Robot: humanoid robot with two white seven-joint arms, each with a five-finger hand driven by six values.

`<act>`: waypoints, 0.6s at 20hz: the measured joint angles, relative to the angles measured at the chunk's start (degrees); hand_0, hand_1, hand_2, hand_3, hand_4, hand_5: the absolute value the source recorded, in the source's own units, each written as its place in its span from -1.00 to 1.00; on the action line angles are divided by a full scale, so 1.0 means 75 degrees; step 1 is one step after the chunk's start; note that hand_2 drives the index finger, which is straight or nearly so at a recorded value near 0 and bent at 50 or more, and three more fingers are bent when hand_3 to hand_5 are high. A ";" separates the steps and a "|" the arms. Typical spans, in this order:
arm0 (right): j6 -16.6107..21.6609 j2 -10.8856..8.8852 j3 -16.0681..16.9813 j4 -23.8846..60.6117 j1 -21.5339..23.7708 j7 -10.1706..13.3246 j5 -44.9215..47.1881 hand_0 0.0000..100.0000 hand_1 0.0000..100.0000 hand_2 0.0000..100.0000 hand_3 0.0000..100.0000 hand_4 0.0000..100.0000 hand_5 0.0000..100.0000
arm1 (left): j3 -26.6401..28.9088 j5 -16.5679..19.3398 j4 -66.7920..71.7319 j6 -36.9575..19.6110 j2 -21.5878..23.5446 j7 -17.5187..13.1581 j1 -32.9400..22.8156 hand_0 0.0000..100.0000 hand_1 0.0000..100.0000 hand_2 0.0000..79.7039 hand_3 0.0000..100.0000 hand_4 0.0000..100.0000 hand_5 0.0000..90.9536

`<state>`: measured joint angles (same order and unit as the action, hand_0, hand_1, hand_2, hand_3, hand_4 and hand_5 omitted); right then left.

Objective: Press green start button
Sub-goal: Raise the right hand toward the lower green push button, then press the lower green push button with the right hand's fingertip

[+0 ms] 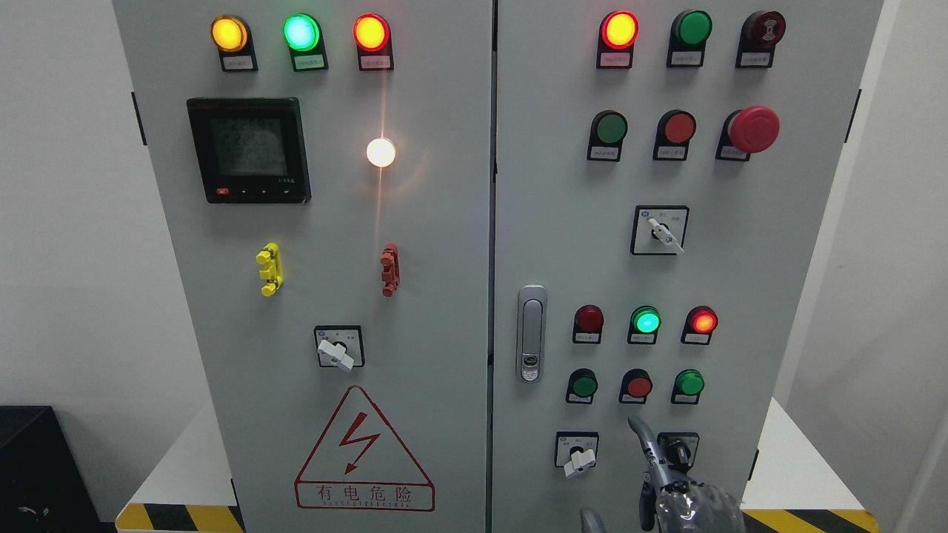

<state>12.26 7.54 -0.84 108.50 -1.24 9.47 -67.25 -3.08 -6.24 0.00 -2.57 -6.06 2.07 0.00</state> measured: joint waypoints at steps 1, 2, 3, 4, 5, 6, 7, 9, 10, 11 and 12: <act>0.0000 0.0001 0.0010 -0.0056 -0.0067 0.0003 -0.0044 -0.35 -0.34 -1.00 0.91 0.78 1.00 | 0.0000 0.0000 0.0000 0.0000 0.0000 0.0000 0.0000 -0.76 0.11 -1.00 -1.00 -1.00 -1.00; 0.0000 0.0002 0.0018 -0.0123 -0.0130 0.0006 -0.0085 -0.35 -0.34 -1.00 0.91 0.78 1.00 | 0.0000 0.0000 0.0000 0.0000 0.0000 0.0000 0.0000 -0.76 0.11 -1.00 -1.00 -1.00 -1.00; -0.0002 0.0003 0.0027 -0.0193 -0.0195 0.0012 -0.0121 -0.35 -0.34 -1.00 0.91 0.78 1.00 | 0.0000 0.0000 0.0000 0.0000 0.0000 0.0000 0.0000 -0.76 0.11 -1.00 -1.00 -1.00 -1.00; -0.0013 0.0003 0.0035 -0.0254 -0.0254 0.0021 -0.0151 -0.34 -0.35 -1.00 0.91 0.79 1.00 | 0.0000 0.0000 0.0000 0.0000 0.0000 0.0000 0.0000 -0.76 0.11 -1.00 -1.00 -1.00 -1.00; -0.0015 0.0005 0.0041 -0.0317 -0.0311 0.0024 -0.0178 -0.34 -0.35 -1.00 0.91 0.79 1.00 | 0.0000 0.0000 0.0000 0.0000 0.0000 0.0000 0.0000 -0.76 0.11 -1.00 -1.00 -1.00 -1.00; -0.0015 0.0007 0.0046 -0.0380 -0.0365 0.0027 -0.0199 -0.34 -0.35 -1.00 0.91 0.78 1.00 | 0.0000 0.0000 0.0000 0.0000 0.0000 0.0000 0.0000 -0.76 0.11 -1.00 -1.00 -1.00 -1.00; -0.0016 0.0009 0.0054 -0.0438 -0.0417 0.0027 -0.0215 -0.34 -0.35 -1.00 0.91 0.79 1.00 | 0.0000 0.0000 0.0000 0.0000 0.0000 0.0000 0.0000 -0.76 0.11 -1.00 -1.00 -1.00 -1.00; -0.0016 0.0012 0.0062 -0.0548 -0.0503 0.0024 -0.0243 -0.34 -0.35 -1.00 0.91 0.79 1.00 | 0.0000 0.0000 0.0000 0.0000 0.0000 0.0000 0.0000 -0.76 0.11 -1.00 -1.00 -1.00 -1.00; -0.0017 0.0014 0.0067 -0.0605 -0.0542 0.0017 -0.0253 -0.34 -0.35 -1.00 0.91 0.79 1.00 | 0.0000 0.0000 0.0000 0.0000 0.0000 0.0000 0.0000 -0.76 0.11 -1.00 -1.00 -1.00 -1.00; -0.0016 0.0016 0.0070 -0.0655 -0.0576 0.0010 -0.0262 -0.34 -0.35 -1.00 0.91 0.79 1.00 | 0.0000 0.0000 0.0000 0.0000 0.0000 0.0000 0.0000 -0.76 0.11 -1.00 -1.00 -1.00 -1.00; -0.0016 0.0018 0.0073 -0.0703 -0.0612 0.0002 -0.0270 -0.34 -0.35 -1.00 0.91 0.79 1.00 | 0.0000 0.0000 0.0000 0.0000 0.0000 0.0000 0.0000 -0.76 0.11 -1.00 -1.00 -1.00 -1.00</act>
<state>12.13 7.67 -0.29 103.23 -5.83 9.48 -69.27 -3.07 -6.24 0.00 -2.57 -6.06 2.07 0.00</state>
